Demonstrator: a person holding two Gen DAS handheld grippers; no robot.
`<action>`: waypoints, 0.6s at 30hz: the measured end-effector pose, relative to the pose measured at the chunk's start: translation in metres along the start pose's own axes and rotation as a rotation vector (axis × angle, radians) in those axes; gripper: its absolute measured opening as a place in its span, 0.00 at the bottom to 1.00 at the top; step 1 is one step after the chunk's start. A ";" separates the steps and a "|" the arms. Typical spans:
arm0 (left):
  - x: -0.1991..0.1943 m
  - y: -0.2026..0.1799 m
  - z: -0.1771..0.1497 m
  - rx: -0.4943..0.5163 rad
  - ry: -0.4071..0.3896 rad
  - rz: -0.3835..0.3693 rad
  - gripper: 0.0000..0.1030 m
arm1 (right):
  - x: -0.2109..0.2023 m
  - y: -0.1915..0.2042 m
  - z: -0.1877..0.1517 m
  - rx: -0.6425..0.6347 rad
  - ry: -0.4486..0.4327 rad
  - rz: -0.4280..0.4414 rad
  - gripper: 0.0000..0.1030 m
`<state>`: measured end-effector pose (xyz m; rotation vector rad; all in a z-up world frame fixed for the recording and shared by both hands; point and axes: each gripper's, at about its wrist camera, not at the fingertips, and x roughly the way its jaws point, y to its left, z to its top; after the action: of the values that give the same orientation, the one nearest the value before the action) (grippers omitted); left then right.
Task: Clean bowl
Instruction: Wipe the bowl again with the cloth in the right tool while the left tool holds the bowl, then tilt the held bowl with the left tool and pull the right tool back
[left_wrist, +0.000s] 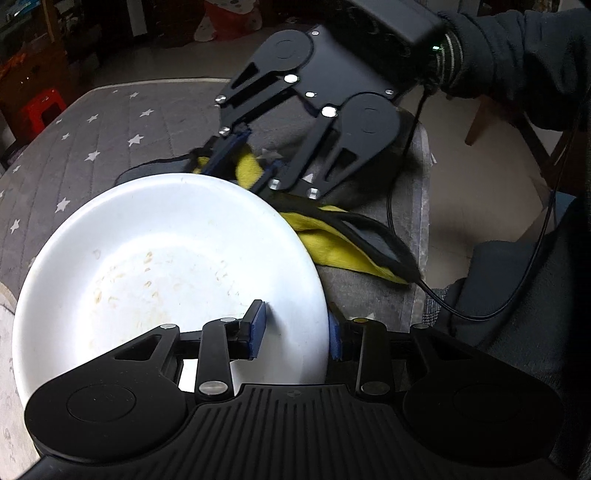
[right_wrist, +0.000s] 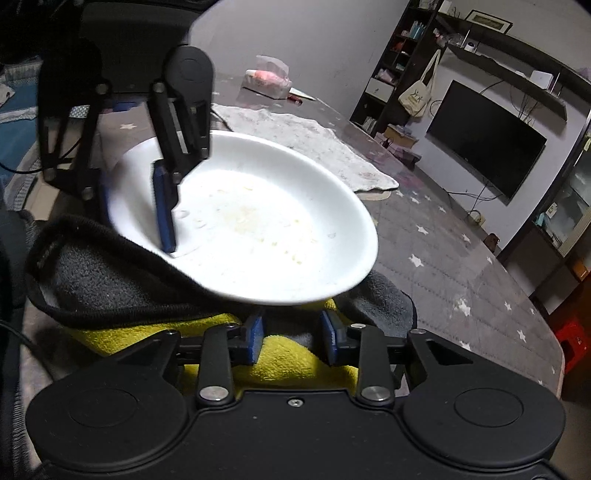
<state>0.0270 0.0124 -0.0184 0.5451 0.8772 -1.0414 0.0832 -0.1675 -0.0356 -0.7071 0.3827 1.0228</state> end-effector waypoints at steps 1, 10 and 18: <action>0.000 0.001 0.000 -0.010 0.000 -0.002 0.34 | 0.002 -0.003 0.000 0.003 -0.002 -0.003 0.34; -0.021 0.001 -0.014 -0.155 -0.037 0.007 0.35 | -0.003 -0.020 -0.002 0.081 -0.009 -0.012 0.44; -0.050 0.002 -0.025 -0.281 -0.129 0.088 0.37 | -0.011 -0.041 -0.010 0.288 -0.006 -0.023 0.60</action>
<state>0.0088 0.0576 0.0091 0.2740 0.8598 -0.8465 0.1143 -0.1955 -0.0216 -0.4483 0.5041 0.9249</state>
